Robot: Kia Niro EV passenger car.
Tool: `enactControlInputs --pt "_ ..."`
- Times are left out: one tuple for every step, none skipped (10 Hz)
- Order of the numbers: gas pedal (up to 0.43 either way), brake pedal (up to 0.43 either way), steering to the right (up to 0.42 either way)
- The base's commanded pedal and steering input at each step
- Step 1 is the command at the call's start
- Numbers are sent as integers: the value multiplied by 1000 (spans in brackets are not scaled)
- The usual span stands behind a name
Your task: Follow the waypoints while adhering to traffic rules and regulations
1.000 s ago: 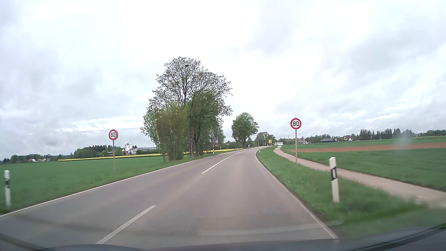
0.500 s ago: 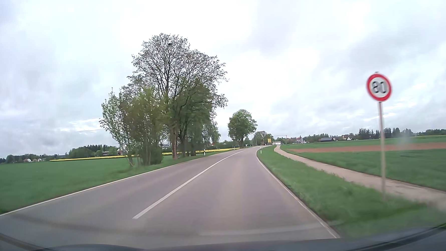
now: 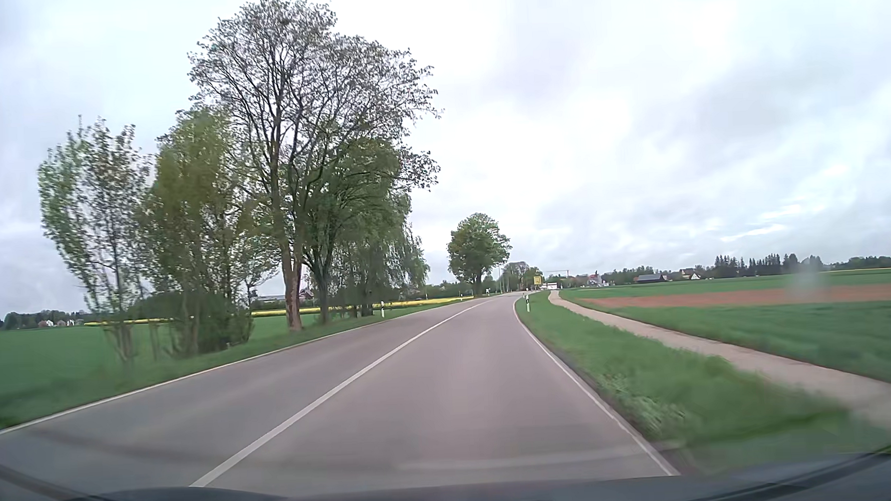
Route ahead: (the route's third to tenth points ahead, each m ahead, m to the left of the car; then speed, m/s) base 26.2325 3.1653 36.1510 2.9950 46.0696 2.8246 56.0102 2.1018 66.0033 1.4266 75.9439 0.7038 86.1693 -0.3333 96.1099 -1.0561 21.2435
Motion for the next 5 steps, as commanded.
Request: enactControlInputs --pt "228 0 6" --pt "228 0 6" --pt "228 0 6" --pt "228 0 6" --pt "228 0 6"
